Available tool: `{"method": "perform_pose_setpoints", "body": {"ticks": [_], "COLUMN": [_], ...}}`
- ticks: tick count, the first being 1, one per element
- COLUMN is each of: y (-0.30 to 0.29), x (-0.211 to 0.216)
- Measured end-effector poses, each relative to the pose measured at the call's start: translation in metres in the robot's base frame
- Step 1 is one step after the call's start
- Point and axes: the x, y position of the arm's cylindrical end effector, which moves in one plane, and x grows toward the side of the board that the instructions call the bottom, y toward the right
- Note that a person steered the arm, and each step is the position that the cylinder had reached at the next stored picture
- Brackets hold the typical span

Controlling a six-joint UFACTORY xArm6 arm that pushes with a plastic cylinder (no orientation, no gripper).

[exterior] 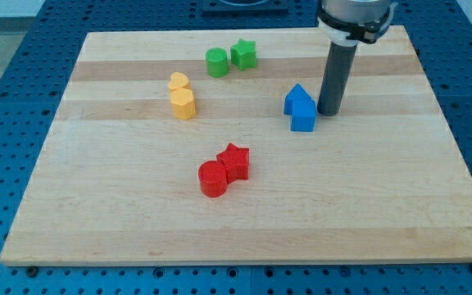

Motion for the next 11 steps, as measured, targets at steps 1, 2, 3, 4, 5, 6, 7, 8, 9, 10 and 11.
{"method": "perform_pose_setpoints", "body": {"ticks": [1,2,3,4,5,6,7,8,9,10,11], "y": [-0.008,-0.011,-0.013,0.003,0.030,0.035,0.035,0.034,0.026,0.010,-0.003], "x": [0.003,0.003,0.003,0.003,0.003,-0.007,-0.024,-0.035,-0.046,-0.061,-0.081]}}
